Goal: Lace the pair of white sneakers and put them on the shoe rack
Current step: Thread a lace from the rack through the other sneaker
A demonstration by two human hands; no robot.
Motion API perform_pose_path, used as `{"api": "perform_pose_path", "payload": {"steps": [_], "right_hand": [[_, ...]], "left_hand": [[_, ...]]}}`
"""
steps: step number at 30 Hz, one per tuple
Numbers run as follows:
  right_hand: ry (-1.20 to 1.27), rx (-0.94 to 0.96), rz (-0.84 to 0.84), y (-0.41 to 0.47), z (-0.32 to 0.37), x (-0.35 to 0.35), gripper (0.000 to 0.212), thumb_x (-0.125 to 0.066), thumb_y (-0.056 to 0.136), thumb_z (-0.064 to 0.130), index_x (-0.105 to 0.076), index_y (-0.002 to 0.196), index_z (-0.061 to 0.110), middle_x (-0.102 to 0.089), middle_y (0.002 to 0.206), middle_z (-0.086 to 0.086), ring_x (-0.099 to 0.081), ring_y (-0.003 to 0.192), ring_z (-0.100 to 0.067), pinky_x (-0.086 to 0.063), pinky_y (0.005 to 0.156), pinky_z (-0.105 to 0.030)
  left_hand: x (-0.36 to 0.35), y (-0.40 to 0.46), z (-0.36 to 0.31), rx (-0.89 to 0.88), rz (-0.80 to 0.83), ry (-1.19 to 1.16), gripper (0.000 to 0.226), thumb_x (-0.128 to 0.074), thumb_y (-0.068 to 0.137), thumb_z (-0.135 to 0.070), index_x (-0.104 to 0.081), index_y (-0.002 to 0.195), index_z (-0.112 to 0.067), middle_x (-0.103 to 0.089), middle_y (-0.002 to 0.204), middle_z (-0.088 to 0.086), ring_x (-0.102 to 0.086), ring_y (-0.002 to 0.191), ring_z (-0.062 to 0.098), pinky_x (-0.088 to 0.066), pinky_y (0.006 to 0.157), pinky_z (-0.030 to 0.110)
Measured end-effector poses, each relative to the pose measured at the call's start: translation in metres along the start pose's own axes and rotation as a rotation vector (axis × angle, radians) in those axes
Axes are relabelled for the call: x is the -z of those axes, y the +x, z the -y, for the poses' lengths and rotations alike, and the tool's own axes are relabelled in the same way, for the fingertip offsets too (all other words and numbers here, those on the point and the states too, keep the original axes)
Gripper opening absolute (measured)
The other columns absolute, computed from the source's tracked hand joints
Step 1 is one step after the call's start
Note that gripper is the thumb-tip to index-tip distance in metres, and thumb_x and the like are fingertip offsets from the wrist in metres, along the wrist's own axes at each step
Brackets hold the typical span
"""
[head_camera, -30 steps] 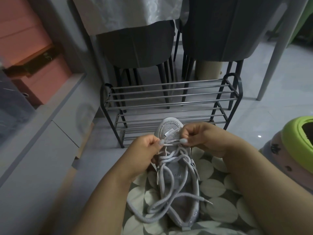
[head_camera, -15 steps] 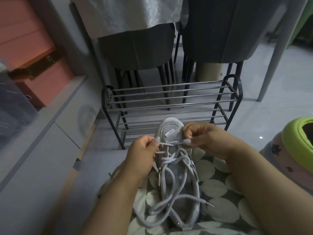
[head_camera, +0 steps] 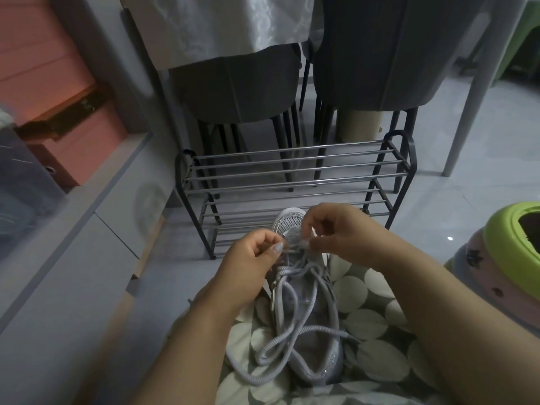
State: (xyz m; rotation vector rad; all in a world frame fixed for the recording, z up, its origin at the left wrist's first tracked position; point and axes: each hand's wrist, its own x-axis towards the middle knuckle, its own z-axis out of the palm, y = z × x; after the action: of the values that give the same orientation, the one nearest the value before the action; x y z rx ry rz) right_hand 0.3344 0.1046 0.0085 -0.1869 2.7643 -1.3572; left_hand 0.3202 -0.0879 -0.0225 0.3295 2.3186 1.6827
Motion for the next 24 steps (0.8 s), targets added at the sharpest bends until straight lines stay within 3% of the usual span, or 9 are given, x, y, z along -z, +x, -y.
{"api": "perform_pose_path", "payload": {"steps": [4, 8, 13, 17, 22, 24], "right_hand": [[-0.397, 0.016, 0.124, 0.005, 0.01, 0.001, 0.019, -0.072, 0.079, 0.03, -0.057, 0.069, 0.034, -0.05, 0.074, 0.012, -0.044, 0.064, -0.002, -0.035, 0.056, -0.02], [-0.485, -0.007, 0.222, 0.01, 0.012, 0.001, 0.025, -0.068, 0.082, 0.027, -0.05, 0.066, 0.033, -0.054, 0.076, 0.009, -0.044, 0.065, -0.004, -0.036, 0.058, -0.021], [-0.418, -0.047, 0.289, 0.008, 0.006, 0.007, 0.021, -0.061, 0.089, 0.026, -0.055, 0.069, 0.026, -0.052, 0.069, 0.008, -0.043, 0.061, -0.007, -0.035, 0.058, -0.022], [-0.39, -0.072, 0.296, 0.007, -0.001, 0.009, 0.02, -0.058, 0.09, 0.032, -0.059, 0.074, 0.02, -0.055, 0.072, 0.002, -0.045, 0.064, -0.013, -0.038, 0.061, -0.03], [-0.298, -0.023, 0.299, 0.007, -0.007, 0.007, 0.018, -0.065, 0.086, 0.026, -0.058, 0.07, 0.022, -0.051, 0.065, 0.006, -0.042, 0.06, -0.009, -0.035, 0.059, -0.026], [-0.091, -0.036, 0.299, 0.005, -0.012, 0.009, 0.017, -0.067, 0.086, 0.022, -0.061, 0.071, 0.022, -0.053, 0.066, 0.005, -0.043, 0.061, -0.008, -0.035, 0.06, -0.023]], "left_hand": [[-0.003, -0.001, -0.002, 0.029, -0.034, -0.078, 0.02, -0.054, 0.096, -0.011, -0.067, 0.086, -0.023, -0.064, 0.072, -0.008, -0.058, 0.064, 0.0, -0.047, 0.064, 0.022], [-0.004, -0.001, 0.001, 0.028, -0.03, -0.058, 0.024, -0.054, 0.096, -0.012, -0.067, 0.084, -0.028, -0.064, 0.074, -0.008, -0.056, 0.063, 0.001, -0.046, 0.065, 0.023], [0.003, 0.0, 0.0, -0.035, 0.105, 0.13, 0.016, -0.056, 0.096, -0.024, -0.067, 0.084, -0.024, -0.053, 0.062, -0.013, -0.044, 0.057, 0.004, -0.041, 0.063, 0.027], [0.007, 0.008, -0.012, -0.096, 0.151, 0.367, 0.025, -0.058, 0.092, -0.038, -0.065, 0.076, -0.021, -0.064, 0.07, 0.005, -0.057, 0.063, 0.019, -0.049, 0.068, 0.038], [0.005, 0.016, -0.022, -0.119, 0.134, 0.588, 0.036, -0.059, 0.091, -0.042, -0.057, 0.062, -0.019, -0.056, 0.065, 0.002, -0.053, 0.063, 0.018, -0.047, 0.065, 0.036], [0.004, 0.017, -0.023, -0.075, 0.154, 0.571, 0.038, -0.06, 0.088, -0.047, -0.058, 0.064, -0.017, -0.052, 0.058, -0.002, -0.047, 0.055, 0.013, -0.041, 0.057, 0.031]]}}
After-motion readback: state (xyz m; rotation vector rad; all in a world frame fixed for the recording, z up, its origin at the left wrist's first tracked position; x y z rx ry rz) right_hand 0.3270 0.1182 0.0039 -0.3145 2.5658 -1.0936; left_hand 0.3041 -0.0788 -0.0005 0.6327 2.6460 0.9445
